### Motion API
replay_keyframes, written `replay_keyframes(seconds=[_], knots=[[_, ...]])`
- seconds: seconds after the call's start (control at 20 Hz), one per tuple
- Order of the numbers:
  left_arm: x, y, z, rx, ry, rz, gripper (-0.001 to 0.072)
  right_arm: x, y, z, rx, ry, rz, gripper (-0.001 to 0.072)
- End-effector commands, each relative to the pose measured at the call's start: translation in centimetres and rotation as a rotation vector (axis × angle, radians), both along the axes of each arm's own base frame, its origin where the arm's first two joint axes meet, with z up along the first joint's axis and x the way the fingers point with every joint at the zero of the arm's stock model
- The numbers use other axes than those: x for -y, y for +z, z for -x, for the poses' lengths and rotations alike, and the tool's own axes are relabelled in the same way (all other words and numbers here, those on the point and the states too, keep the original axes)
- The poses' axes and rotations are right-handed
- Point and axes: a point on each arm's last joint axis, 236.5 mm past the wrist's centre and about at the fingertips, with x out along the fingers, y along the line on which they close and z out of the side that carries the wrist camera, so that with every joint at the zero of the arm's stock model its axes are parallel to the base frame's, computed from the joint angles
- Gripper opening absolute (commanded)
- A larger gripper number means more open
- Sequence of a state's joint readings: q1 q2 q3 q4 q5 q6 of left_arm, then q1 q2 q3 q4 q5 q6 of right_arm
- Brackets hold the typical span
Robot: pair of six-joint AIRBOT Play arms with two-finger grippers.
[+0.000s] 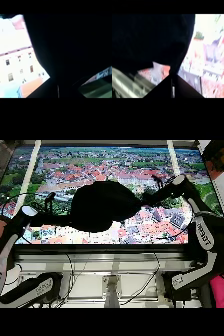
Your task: Fold the clothes and pants, and hang the long-sleeved shirts on hangers.
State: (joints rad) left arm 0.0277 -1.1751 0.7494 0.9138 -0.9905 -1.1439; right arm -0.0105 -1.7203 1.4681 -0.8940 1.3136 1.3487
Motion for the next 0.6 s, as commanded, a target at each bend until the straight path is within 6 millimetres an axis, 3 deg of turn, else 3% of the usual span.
replay_keyframes(seconds=[0.0, 0.25, 0.35, 0.45, 0.55], knots=[[4.5, 0.1, 2.6, 0.003, -0.145, -0.086, 0.0012, 1.3, 4.1, -6.5, 0.191, -0.127, 0.012, 0.0003], [15.6, 0.8, 4.2, 0.129, -0.209, -0.010, 0.0014, 1.6, 5.6, -14.1, 0.373, -0.326, -0.015, 0.0002], [20.0, 1.4, 5.0, 0.175, -0.209, 0.071, 0.0015, 0.5, 7.0, -16.7, 0.424, -0.394, -0.090, 0.0003], [23.2, 2.4, 4.2, 0.254, -0.145, 0.152, 0.0016, -0.3, 8.5, -18.9, 0.480, -0.453, -0.125, 0.0004], [25.1, 3.8, 2.8, 0.319, -0.033, 0.234, 0.0017, -0.8, 10.5, -20.5, 0.550, -0.482, -0.145, 0.0005]])
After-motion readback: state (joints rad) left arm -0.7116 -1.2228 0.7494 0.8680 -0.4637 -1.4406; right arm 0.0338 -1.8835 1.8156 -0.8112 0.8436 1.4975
